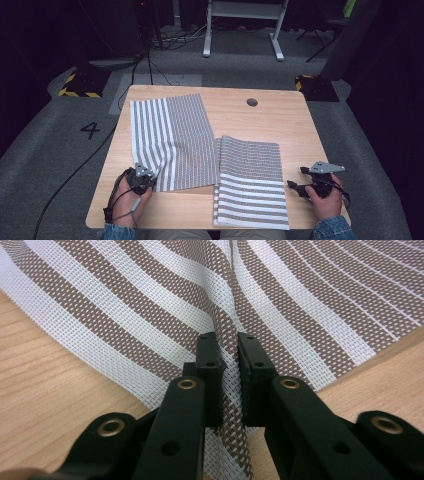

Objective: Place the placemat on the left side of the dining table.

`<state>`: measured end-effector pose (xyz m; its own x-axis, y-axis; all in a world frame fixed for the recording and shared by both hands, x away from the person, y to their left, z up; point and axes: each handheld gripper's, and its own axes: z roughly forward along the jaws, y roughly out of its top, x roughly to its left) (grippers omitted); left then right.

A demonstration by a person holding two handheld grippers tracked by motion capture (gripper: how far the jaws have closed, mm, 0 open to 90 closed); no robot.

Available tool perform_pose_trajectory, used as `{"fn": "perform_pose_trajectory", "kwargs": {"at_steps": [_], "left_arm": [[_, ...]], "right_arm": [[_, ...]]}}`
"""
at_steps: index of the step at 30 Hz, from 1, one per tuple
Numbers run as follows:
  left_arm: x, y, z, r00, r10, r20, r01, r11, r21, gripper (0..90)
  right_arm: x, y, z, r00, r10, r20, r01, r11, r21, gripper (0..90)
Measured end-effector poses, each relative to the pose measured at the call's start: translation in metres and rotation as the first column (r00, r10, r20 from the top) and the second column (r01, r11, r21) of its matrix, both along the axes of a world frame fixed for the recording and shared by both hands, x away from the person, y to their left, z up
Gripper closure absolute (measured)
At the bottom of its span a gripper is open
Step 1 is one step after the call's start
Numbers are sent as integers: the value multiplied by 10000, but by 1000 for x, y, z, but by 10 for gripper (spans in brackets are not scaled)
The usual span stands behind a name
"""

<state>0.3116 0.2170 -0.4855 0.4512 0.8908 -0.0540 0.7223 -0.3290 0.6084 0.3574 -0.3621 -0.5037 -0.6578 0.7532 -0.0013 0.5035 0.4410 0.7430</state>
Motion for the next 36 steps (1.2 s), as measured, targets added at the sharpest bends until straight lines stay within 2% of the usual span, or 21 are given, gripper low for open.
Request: {"fn": "perform_pose_trajectory", "kwargs": {"at_steps": [1,5,10,13,15,17,19,20,22,23,25,26,28,31,32,34,36], "left_arm": [[0,2,0,10000,-35,90,36,9999,-149,831],[-1,16,11,9987,-240,445,233,9996,178,839],[-6,41,21,9966,-233,791,216,9995,219,841],[-11,57,25,9967,-59,805,43,9998,205,828],[-14,66,28,9960,215,872,-206,9997,-112,805],[-18,73,30,9950,568,822,-541,9979,-345,763],[-20,76,29,9958,706,589,-692,9973,-255,675],[-20,75,28,9943,822,673,-802,9963,-318,603],[-18,67,28,9900,895,1087,-840,9950,-543,404],[-16,62,28,9877,970,1225,-904,9942,-585,340],[-12,51,27,9847,1191,1275,-1133,9922,-515,270],[-11,46,26,9837,1212,1325,-1160,9922,-459,251],[-5,31,16,9846,816,1544,-769,9964,-366,246],[3,12,0,9893,440,1395,-359,9976,-599,250],[4,9,-3,9892,356,1424,-285,9983,-513,251],[8,2,-13,9937,436,1028,-393,9983,-439,277],[8,-4,-17,9875,1030,1196,-969,9937,-557,275]], "right_arm": [[0,0,0,10000,-4,-3,4,10000,-1,159],[0,0,0,10000,-1,-2,1,10000,-2,160],[0,0,0,10000,1,5,-1,10000,-4,159],[0,0,0,10000,-3,5,3,10000,-12,159],[0,0,0,10000,0,6,0,10000,-14,159],[0,0,0,10000,-2,4,2,10000,-11,159],[0,0,0,10000,-3,5,3,10000,-14,159],[0,0,0,10000,0,6,0,10000,-12,159],[0,0,0,10000,-2,5,2,10000,-12,159],[0,0,0,10000,-1,7,1,10000,-14,159],[0,0,0,10000,3,14,-3,10000,-15,159],[0,0,0,10000,-1,3,1,10000,-13,159],[0,0,0,10000,2,9,-2,10000,-13,159],[0,0,0,10000,-2,7,2,10000,-12,159],[0,0,0,10000,-1,4,1,10000,-12,159],[0,0,0,10000,6,-1,-6,10000,-9,157],[0,0,0,10000,15,-2,-15,10000,-12,155]]}}
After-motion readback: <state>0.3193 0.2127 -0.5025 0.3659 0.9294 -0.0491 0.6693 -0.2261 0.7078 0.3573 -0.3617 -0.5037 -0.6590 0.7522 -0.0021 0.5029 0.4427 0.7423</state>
